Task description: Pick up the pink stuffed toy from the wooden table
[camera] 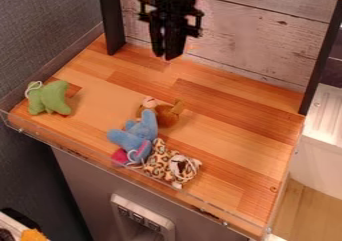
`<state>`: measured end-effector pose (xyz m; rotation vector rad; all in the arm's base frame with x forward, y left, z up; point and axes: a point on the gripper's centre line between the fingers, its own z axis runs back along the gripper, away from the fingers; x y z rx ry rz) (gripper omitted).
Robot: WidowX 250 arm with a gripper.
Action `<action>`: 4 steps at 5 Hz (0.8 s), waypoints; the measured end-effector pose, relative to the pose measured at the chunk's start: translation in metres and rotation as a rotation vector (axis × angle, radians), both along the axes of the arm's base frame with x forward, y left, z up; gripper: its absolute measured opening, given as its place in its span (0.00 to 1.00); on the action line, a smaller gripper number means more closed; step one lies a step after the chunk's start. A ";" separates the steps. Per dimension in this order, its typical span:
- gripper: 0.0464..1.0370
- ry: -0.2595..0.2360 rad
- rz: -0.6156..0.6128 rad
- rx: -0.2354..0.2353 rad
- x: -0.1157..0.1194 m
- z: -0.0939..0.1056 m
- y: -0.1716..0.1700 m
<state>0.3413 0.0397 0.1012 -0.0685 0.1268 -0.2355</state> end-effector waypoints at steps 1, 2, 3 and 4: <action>0.20 0.006 -0.029 -0.005 0.001 0.010 0.003; 0.20 0.002 0.085 0.007 0.001 0.018 0.026; 0.20 0.000 0.265 0.009 -0.003 0.021 0.049; 0.20 -0.015 0.404 0.017 -0.005 0.026 0.073</action>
